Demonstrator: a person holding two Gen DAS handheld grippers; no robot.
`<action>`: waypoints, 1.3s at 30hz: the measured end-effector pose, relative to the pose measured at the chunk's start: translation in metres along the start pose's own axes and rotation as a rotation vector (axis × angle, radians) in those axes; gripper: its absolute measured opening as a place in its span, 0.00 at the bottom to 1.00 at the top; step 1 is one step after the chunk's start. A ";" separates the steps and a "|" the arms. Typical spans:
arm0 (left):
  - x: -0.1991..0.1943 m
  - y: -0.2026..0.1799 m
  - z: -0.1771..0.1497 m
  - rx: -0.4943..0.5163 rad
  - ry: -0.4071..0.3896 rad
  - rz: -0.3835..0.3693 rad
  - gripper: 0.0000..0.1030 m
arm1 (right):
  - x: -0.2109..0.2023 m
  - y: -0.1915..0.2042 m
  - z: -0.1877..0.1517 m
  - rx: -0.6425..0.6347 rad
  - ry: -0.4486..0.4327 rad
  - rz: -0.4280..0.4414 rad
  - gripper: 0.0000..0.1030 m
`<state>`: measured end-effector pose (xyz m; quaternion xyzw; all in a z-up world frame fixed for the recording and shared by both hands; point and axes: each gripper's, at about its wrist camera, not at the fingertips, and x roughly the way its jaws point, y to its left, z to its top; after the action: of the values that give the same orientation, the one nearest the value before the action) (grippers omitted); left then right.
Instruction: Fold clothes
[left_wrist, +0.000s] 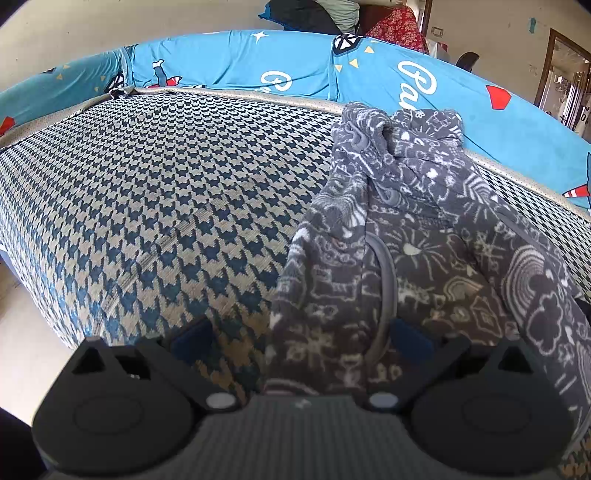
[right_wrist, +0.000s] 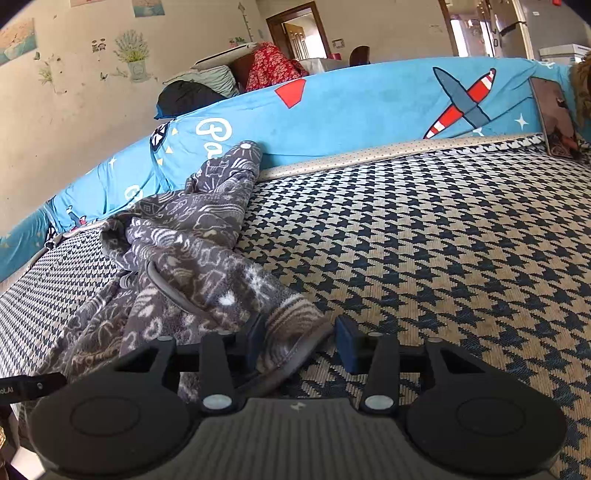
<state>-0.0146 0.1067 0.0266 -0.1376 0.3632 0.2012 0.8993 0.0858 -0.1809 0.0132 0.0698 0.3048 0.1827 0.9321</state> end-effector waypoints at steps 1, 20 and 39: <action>0.000 0.000 0.000 0.000 -0.002 -0.001 1.00 | 0.000 0.000 0.000 -0.003 0.003 0.001 0.29; -0.011 -0.004 -0.007 -0.003 -0.008 -0.040 1.00 | -0.092 0.055 0.014 -0.052 -0.134 0.232 0.08; -0.055 0.058 0.015 -0.203 -0.167 -0.021 1.00 | -0.113 0.167 -0.015 -0.260 -0.055 0.428 0.08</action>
<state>-0.0682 0.1496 0.0704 -0.2147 0.2634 0.2382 0.9098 -0.0572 -0.0698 0.1025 0.0169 0.2315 0.4114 0.8814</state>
